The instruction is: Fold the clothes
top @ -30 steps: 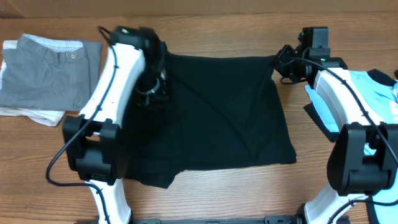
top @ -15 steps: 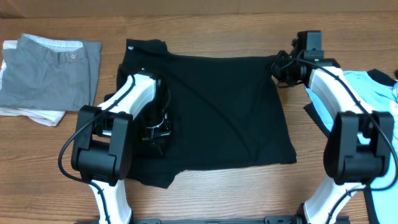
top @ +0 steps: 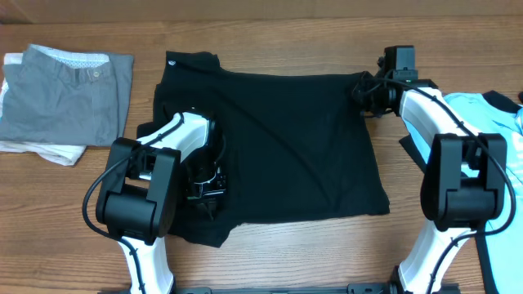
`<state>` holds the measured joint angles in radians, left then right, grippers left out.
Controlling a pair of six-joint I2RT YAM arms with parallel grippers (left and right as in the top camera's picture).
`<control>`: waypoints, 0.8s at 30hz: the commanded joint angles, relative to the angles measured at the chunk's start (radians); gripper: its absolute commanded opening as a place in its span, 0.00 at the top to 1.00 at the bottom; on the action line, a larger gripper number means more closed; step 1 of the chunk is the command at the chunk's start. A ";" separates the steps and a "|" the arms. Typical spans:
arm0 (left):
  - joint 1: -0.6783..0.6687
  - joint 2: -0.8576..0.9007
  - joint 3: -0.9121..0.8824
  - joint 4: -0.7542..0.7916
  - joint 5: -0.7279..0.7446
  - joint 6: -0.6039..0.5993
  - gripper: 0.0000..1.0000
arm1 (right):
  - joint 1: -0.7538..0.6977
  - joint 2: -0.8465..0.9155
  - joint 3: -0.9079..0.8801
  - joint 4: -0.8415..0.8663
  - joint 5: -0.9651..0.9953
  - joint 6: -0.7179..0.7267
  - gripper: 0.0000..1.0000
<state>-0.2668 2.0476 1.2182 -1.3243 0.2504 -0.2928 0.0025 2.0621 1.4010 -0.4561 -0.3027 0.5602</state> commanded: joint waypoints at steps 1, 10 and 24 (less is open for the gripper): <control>-0.006 -0.015 -0.019 0.018 0.003 -0.019 0.96 | 0.009 0.040 0.015 0.006 -0.013 -0.008 0.96; -0.006 -0.015 -0.130 0.131 0.012 -0.056 0.96 | 0.010 0.044 0.015 0.024 -0.008 -0.008 0.95; 0.010 -0.015 -0.264 0.202 -0.015 -0.126 0.96 | 0.008 0.109 0.015 0.006 0.142 0.015 0.96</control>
<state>-0.2649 1.9633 1.0332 -1.1667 0.3157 -0.3717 0.0082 2.1368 1.4063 -0.4412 -0.2558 0.5655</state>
